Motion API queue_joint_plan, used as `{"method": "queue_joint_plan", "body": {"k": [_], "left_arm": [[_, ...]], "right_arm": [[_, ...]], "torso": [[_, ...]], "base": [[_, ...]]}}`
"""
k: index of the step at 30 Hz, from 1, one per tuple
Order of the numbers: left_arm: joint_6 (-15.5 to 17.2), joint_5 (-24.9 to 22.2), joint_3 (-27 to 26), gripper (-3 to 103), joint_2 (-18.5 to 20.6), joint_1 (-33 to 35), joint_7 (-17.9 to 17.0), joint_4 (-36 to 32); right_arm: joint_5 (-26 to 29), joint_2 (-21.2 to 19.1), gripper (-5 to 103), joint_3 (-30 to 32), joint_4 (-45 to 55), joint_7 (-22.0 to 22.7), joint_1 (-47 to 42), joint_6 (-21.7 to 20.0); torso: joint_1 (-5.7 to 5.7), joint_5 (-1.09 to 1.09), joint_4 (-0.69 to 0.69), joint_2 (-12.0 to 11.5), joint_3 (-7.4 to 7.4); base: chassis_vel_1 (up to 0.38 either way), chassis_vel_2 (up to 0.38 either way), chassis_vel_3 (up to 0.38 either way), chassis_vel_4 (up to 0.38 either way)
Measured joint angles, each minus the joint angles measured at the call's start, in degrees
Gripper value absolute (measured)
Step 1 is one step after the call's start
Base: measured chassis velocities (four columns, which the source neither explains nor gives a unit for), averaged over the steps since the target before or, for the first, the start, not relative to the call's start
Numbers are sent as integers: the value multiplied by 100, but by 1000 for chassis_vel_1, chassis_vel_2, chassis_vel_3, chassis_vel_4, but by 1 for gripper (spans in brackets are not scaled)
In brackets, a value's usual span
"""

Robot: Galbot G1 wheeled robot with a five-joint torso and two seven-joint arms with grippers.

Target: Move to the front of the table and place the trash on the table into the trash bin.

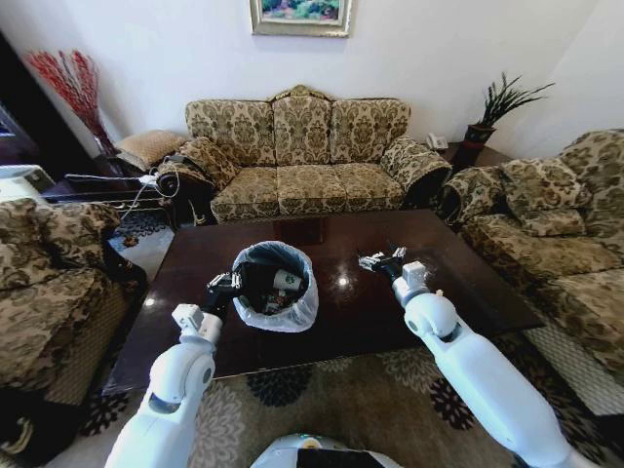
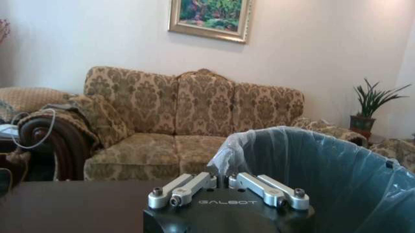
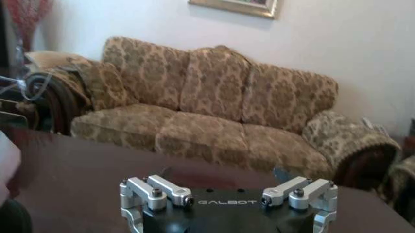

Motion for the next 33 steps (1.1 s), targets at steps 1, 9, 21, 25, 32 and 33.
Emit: {"method": "queue_joint_plan", "body": {"k": [1, 9, 21, 25, 32, 33], "left_arm": [[0, 0, 0, 3, 0, 0, 0, 0], [-6, 2, -19, 3, 11, 19, -5, 18], [-181, 92, 112, 3, 27, 78, 12, 40], [-182, 80, 114, 3, 75, 75, 15, 58], [-183, 74, 120, 3, 96, 81, 3, 101], [-182, 74, 129, 3, 95, 81, 3, 114]], "right_arm": [[0, 0, 100, 0, 0, 0, 0, 0], [28, 134, 100, 284, -348, 0, -201, 20], [153, 852, 100, 749, -2308, -79, -249, 716], [164, 1095, 100, 836, -2683, -118, -267, 845], [147, 1404, 100, 874, -3151, -352, -233, 1056], [143, 1430, 100, 866, -3174, -361, -227, 1058]], "torso": [[0, 0, 0, 0, 0], [0, 2, -1, 0, 0], [1, 4, -5, 0, 1], [0, 0, -3, 0, 0], [0, 0, 9, 0, 0], [0, -1, 7, 0, 0]], "base": [[-205, -202, 234, 219], [-252, -256, 314, 307], [-217, -244, 270, 277], [-41, -48, -1, 3], [61, 76, -3, -11], [0, 0, 0, 0]]}}
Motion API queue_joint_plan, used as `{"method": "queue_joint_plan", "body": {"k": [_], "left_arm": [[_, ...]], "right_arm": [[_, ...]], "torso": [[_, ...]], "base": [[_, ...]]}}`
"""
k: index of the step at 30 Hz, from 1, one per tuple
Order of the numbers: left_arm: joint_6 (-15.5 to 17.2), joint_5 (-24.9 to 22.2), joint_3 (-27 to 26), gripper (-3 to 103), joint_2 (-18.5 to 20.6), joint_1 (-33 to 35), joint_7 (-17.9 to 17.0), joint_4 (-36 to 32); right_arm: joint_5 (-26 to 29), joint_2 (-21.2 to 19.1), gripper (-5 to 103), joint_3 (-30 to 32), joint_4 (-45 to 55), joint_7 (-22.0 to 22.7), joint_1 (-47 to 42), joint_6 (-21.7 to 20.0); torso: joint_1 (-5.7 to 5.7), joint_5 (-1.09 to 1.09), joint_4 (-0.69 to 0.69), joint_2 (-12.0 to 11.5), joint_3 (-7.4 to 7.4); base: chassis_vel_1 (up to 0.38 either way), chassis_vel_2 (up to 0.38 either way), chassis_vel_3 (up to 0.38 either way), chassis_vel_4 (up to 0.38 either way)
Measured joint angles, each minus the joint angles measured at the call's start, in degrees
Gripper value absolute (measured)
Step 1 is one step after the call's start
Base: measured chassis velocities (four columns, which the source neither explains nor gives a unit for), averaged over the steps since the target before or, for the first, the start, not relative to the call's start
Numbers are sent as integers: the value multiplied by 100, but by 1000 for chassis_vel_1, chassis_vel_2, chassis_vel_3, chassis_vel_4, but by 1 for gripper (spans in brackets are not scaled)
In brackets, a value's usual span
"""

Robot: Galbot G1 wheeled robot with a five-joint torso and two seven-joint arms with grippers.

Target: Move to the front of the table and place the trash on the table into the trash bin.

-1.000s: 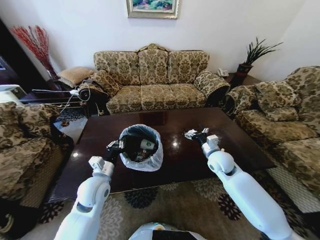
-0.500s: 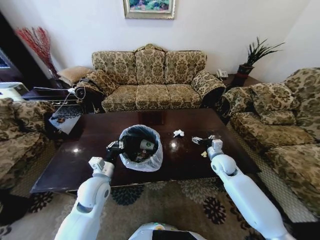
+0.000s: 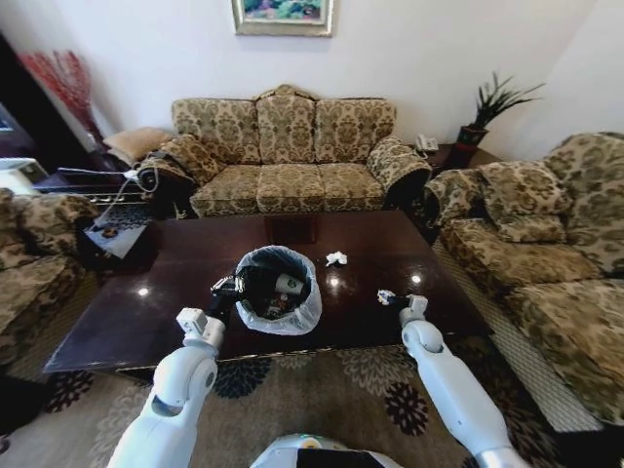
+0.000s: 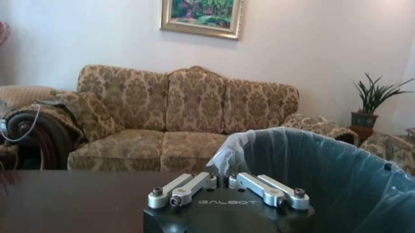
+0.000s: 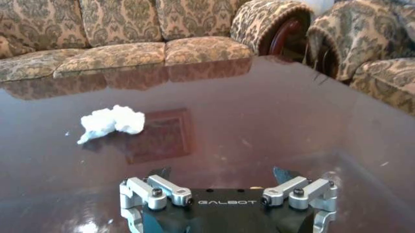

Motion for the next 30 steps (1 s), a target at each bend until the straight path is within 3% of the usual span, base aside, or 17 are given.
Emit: {"method": "queue_joint_plan", "body": {"k": [2, 8, 9, 11, 17, 19, 21, 24, 27, 29, 30], "left_arm": [[0, -4, 28, 3, -3, -14, 3, 36], [0, -22, 38, 3, 13, -60, 17, 83], [0, -29, 39, 3, 19, -73, 15, 99], [0, -32, 40, 3, 25, -82, 12, 107], [12, -64, 40, 3, 29, -104, 7, 113], [12, -65, 40, 3, 28, -104, 8, 113], [17, -67, 39, 3, 26, -112, 8, 113], [20, -63, 38, 3, 16, -130, 6, 114], [25, -32, 65, 3, -23, -153, 1, 117], [30, -23, 76, 3, -41, -154, -1, 117], [32, -18, 83, 3, -49, -155, -1, 117]], "right_arm": [[-29, 79, 100, -24, -94, 16, 25, 0], [-91, 97, 101, -78, -229, 17, 34, 46], [-98, 98, 93, -86, -278, -4, 46, 61], [-99, 103, 93, -87, -313, -20, 59, 76], [-140, 182, 66, -83, -678, -138, 173, 211], [-141, 186, 66, -80, -694, -139, 177, 213], [-147, 207, 49, -63, -770, -155, 193, 222], [-211, 212, 44, -60, -837, -207, 197, 267], [-253, 228, 28, -49, -857, -248, 176, 305], [-262, 240, 28, -38, -860, -250, 172, 314], [-273, 246, 23, -31, -860, -250, 170, 318]], "torso": [[1, 3, -7, 0, 0], [0, 2, -10, 0, 0], [0, 2, -9, 0, 0], [0, 0, -8, 0, 0], [1, 1, -7, 0, 0], [0, 2, -7, 0, 0], [0, 2, -7, 0, 0], [0, 1, -7, 0, 0], [0, 0, -7, 0, 0], [0, 0, -7, 0, 0], [0, 0, -7, 0, 0]], "base": [[0, 0, 0, 0], [-14, -30, -3, -2], [0, 0, 0, 0], [0, 0, 0, 0], [0, 0, 0, 0], [0, 0, 0, 0], [0, 0, 0, 0], [0, 0, 0, 0], [0, 0, 0, 0], [0, 0, 0, 0], [0, 0, 0, 0]]}}
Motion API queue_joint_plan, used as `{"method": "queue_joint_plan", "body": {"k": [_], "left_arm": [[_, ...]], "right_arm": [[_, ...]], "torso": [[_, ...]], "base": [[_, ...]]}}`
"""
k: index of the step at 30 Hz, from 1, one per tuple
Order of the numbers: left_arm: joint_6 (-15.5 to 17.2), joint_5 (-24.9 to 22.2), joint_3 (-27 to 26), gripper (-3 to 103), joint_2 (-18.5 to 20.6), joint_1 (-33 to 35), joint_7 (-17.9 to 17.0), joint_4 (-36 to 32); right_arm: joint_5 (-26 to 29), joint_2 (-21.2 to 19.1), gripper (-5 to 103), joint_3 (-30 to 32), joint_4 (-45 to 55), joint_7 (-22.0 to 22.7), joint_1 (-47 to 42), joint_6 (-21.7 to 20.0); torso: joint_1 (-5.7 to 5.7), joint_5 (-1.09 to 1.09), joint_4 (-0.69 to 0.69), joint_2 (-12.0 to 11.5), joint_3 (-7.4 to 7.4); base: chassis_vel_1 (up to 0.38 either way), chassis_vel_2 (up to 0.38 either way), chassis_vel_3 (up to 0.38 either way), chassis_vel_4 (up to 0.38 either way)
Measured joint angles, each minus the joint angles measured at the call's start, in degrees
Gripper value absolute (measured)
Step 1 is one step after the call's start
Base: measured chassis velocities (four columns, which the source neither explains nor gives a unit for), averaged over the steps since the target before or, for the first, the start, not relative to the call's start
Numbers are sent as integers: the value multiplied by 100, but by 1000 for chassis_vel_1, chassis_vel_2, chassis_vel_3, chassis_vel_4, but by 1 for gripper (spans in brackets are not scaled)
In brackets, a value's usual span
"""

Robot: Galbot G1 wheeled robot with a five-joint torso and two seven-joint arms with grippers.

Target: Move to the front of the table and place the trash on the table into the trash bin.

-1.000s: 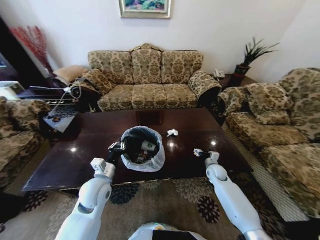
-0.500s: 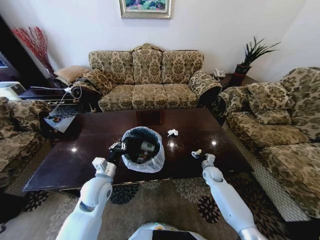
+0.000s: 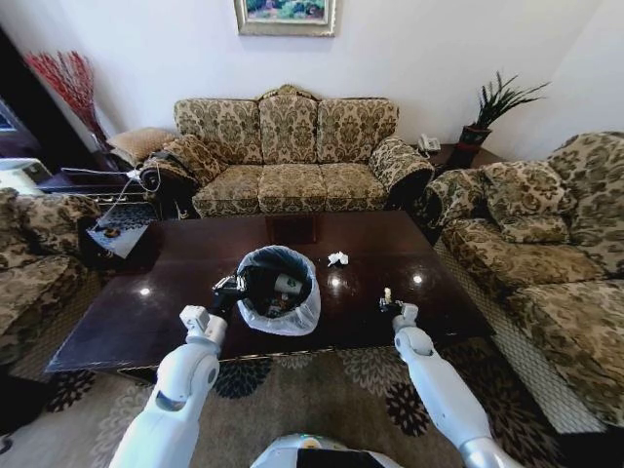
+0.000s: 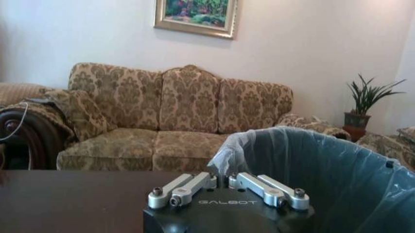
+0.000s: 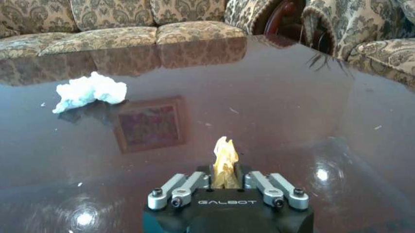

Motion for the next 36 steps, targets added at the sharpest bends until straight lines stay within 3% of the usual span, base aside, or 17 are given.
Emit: {"method": "queue_joint_plan", "body": {"k": [3, 5, 6, 12, 14, 16, 17, 20, 21, 23, 25, 27, 32, 36], "left_arm": [[13, 23, 11, 3, -36, -3, -2, -20], [16, 27, 12, 3, -39, -4, -2, -25], [24, 35, 14, 3, -41, -9, -4, -35], [85, 95, 16, 3, -87, 21, -2, -74], [85, 152, 20, 3, -135, 56, -2, -76], [86, 164, 25, 3, -138, 59, -2, -76], [86, 186, 48, 3, -141, 53, -2, -73], [110, 207, 171, 3, -128, -52, -54, 31], [110, 207, 171, 3, -128, -52, -54, 31], [147, 207, 231, 3, -107, -115, -62, 91], [158, 207, 253, 3, -101, -142, -63, 116], [166, 207, 290, 3, -99, -177, -64, 155], [167, 204, 293, 3, -103, -214, -67, 193], [171, 182, 244, 3, -92, -238, -67, 193]], "right_arm": [[-158, -5, 7, 56, 191, -78, -111, 33], [-189, -17, 7, 69, 270, -87, -138, 37], [-261, -70, 1, 137, 599, -106, -227, 44], [-306, -425, 0, 156, 2414, -101, -436, -19], [-32, -657, 0, -107, 3477, -29, -419, -229], [60, -713, 0, -173, 3702, -13, -392, -300], [313, -814, 0, -294, 4140, -7, -318, -483], [1884, -1128, 0, -631, 5217, -186, 149, -1261], [1884, -1128, 0, -631, 5217, -186, 149, -1261], [2678, -1315, 0, -892, 5489, -310, 524, -1514], [2935, -1397, 0, -1047, 5580, -342, 692, -1610], [3343, -1559, 0, -1599, 5744, -320, 1120, -1785], [3145, -1667, -2, -2513, 5647, -274, 1565, -2078], [2541, -1694, 14, -2795, 5333, -486, 1514, -2014]], "torso": [[0, 4, 0, 0, 1], [0, 4, 1, -1, 1], [1, 4, 1, -1, 1], [0, -1, 0, 0, 0], [0, 3, 1, 0, 0], [0, 3, 2, 0, 0], [0, 0, 2, 0, 0], [-1, -1, 0, 0, 0], [-1, -1, 0, 0, 0], [0, 2, 0, 0, 0], [0, 1, 0, 0, 0], [0, 0, 0, 0, 0], [0, 0, 3, 0, 0], [0, 1, 0, 0, 1]], "base": [[0, 0, 0, 0], [0, 0, 0, 0], [0, 0, 0, 0], [0, 0, 0, 0], [0, 0, 0, 0], [0, 0, 0, 0], [0, 0, 0, 0], [0, 0, 0, 0], [0, 0, 0, 0], [0, 0, 0, 0], [0, 0, 0, 0], [0, 0, 0, 0], [0, 0, 0, 0], [0, 0, 0, 0]]}}
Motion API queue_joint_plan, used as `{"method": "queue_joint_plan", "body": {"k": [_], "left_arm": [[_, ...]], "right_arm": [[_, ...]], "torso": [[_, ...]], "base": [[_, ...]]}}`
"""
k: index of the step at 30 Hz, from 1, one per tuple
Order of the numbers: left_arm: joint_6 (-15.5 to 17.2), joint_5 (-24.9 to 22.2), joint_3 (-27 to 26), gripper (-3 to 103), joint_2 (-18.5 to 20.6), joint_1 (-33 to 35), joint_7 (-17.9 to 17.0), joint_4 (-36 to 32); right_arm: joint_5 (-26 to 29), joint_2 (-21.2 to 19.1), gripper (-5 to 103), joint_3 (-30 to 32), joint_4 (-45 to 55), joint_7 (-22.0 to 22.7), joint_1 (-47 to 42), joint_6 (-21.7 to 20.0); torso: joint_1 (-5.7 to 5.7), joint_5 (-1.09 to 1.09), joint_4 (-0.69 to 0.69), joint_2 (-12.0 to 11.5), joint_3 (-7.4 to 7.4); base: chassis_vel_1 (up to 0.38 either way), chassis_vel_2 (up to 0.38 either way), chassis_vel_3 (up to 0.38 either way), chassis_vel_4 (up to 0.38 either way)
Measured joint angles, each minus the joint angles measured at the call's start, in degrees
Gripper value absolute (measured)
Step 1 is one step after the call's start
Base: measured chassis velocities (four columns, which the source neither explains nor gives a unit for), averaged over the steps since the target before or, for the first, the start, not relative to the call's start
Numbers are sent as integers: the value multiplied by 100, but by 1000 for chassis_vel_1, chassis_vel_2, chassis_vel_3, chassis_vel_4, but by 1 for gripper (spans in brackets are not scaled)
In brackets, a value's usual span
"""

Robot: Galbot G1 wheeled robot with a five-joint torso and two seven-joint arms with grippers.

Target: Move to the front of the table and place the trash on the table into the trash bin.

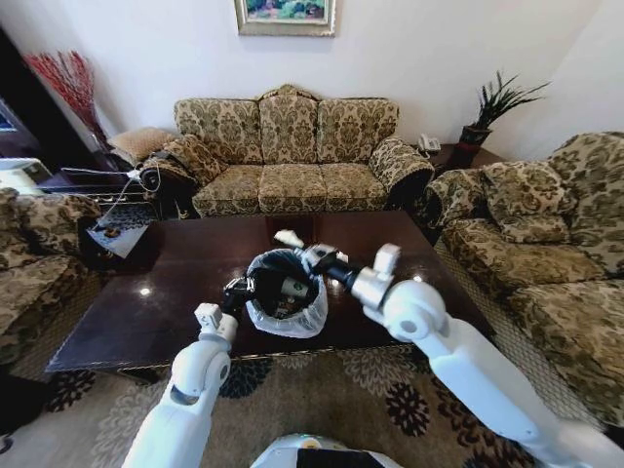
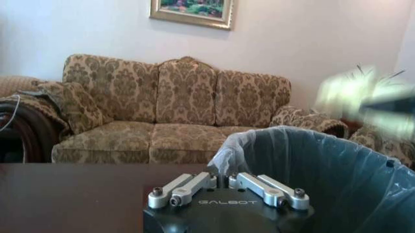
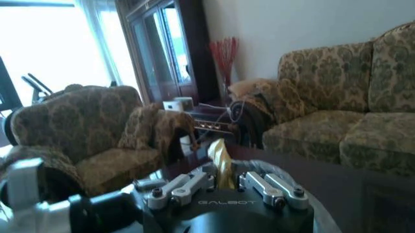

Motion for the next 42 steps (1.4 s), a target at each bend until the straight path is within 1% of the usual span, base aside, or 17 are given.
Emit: {"method": "queue_joint_plan", "body": {"k": [3, 6, 7, 9, 12, 13, 16, 18, 19, 20, 22, 23, 26, 28, 32, 37, 42], "left_arm": [[0, -6, -17, 3, 2, -1, -1, 0], [0, -19, -28, 3, -7, -5, 0, 1], [0, -19, -28, 3, -7, -5, 0, 1], [0, -27, -31, 3, -15, -18, 1, 16], [-1, -30, -33, 3, -16, -20, 2, 34], [-2, -31, -34, 3, -20, -19, 5, 45], [-7, -33, -35, 3, -28, -15, 11, 57], [-16, -33, -41, 3, -42, -11, 16, 75], [-18, -33, -43, 3, -51, -10, 18, 82], [-18, -33, -43, 3, -51, -10, 18, 82], [-23, -34, -44, 3, -72, -9, 21, 85], [-23, -34, -44, 3, -72, -9, 21, 85], [-27, -42, -41, 3, -70, 5, 34, 56], [-27, -47, -44, 3, -56, 12, 41, 38], [-27, -69, -68, 3, -36, 30, 48, -12], [-31, -83, -107, 3, -45, 86, 48, -43], [-47, -88, -116, 3, -65, 91, 44, -43]], "right_arm": [[-111, 32, 19, -12, -119, -40, -64, 44], [-266, 120, 35, -37, -309, -76, -75, 111], [-266, 120, 35, -37, -309, -76, -75, 111], [-273, 177, 46, -47, -330, -75, -22, 157], [-278, 219, 51, -29, -326, -64, 10, 284], [-296, 248, 62, 51, -315, -24, 25, 426], [-318, 283, 68, 257, -308, 113, 38, 597], [-426, 274, 79, 509, -342, 387, 40, 791], [-665, 251, 84, 619, -427, 578, 24, 901], [-665, 251, 84, 619, -427, 578, 24, 901], [-1419, 215, 94, 733, -757, 1135, -86, 1206], [-1419, 215, 94, 733, -757, 1135, -86, 1206], [-1797, 250, 100, 829, -1075, 2005, -295, 1168], [-1867, 264, 100, 876, -1146, 2113, -350, 1093], [-1987, 289, 100, 975, -1365, 2148, -433, 1043], [-1996, 409, 100, 985, -1714, 2195, -400, 1255], [-2025, 537, 100, 901, -1852, 2216, -349, 1284]], "torso": [[0, 1, 0, 0, 0], [0, 0, 0, 0, 0], [0, 0, 0, 0, 0], [0, 0, 0, 0, 0], [0, 0, 1, 0, 0], [0, 0, 1, 0, 0], [0, 0, 1, 0, 0], [0, 0, 1, 0, 0], [0, 0, 1, 0, 0], [0, 0, 1, 0, 0], [0, 1, 0, 0, 0], [0, 1, 0, 0, 0], [0, 1, 0, 0, 0], [0, 1, 0, 0, 0], [-1, 1, 0, 0, 0], [-1, 1, 1, 0, 0], [-4, 1, 2, 1, -2]], "base": [[0, 0, 0, 0], [0, 0, 0, 0], [0, 0, 0, 0], [0, 0, 0, 0], [0, 0, 0, 0], [0, 0, 0, 0], [0, 0, 0, 0], [0, 0, 0, 0], [0, 0, 0, 0], [0, 0, 0, 0], [0, 0, 0, 0], [0, 0, 0, 0], [0, 0, 0, 0], [0, 0, 0, 0], [0, 0, 0, 0], [-7, 7, 8, -10], [-71, 85, 83, -76]]}}
